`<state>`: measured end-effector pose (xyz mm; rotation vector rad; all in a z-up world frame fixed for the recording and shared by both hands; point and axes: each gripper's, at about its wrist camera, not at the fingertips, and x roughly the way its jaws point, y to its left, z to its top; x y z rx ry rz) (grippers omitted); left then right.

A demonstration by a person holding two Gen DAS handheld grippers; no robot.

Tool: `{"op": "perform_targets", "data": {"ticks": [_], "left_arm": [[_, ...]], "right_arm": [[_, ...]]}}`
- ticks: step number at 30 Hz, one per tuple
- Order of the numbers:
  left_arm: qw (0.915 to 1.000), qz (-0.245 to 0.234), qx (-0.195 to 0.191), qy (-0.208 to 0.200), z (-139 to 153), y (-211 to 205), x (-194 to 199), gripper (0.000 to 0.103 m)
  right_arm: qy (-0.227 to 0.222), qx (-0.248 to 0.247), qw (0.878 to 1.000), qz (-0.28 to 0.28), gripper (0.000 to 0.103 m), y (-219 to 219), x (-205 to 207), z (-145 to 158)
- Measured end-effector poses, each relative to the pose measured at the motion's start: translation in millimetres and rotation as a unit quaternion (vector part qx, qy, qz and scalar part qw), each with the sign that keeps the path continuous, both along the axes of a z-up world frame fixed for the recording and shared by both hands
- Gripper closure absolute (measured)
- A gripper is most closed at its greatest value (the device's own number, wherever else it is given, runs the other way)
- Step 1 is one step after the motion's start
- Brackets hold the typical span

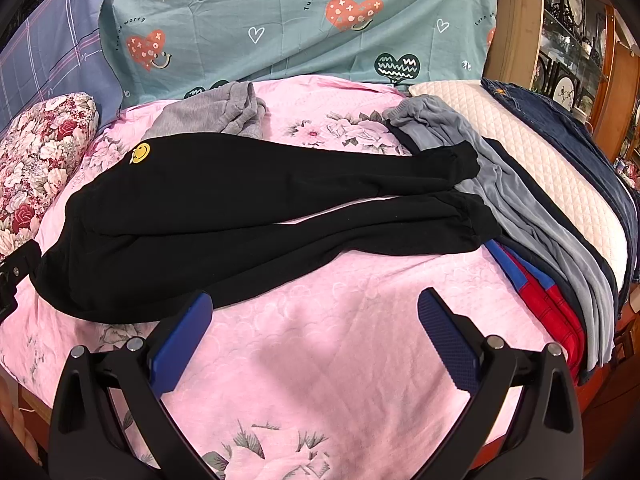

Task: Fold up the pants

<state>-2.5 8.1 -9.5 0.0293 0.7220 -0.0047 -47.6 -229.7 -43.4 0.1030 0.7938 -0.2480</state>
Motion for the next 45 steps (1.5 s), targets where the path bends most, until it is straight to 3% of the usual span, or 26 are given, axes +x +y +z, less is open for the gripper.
{"op": "perform_targets", "data": {"ticks": [33, 36, 40, 42, 45], "left_arm": [[0.9999, -0.001, -0.001, 0.017, -8, 5, 4, 0.002], [0.9983, -0.027, -0.023, 0.045, -18, 4, 12, 0.002], [0.9831, -0.056, -0.098, 0.144, -58, 18, 31, 0.002], [0.9779, -0.041, -0.113, 0.171, -72, 37, 38, 0.002], [0.9773, 0.023, -0.133, 0.164, -73, 85, 51, 0.002]], "right_arm": [[0.008, -0.005, 1.0, 0.001, 0.001, 1, 0, -5], [0.008, -0.004, 1.0, 0.001, 0.001, 2, 0, -6], [0.018, 0.002, 1.0, -0.002, 0.001, -2, 4, -10], [0.027, 0.01, 1.0, -0.004, 0.001, -6, 8, -14], [0.037, 0.016, 0.999, -0.002, 0.001, -7, 12, -22]]}}
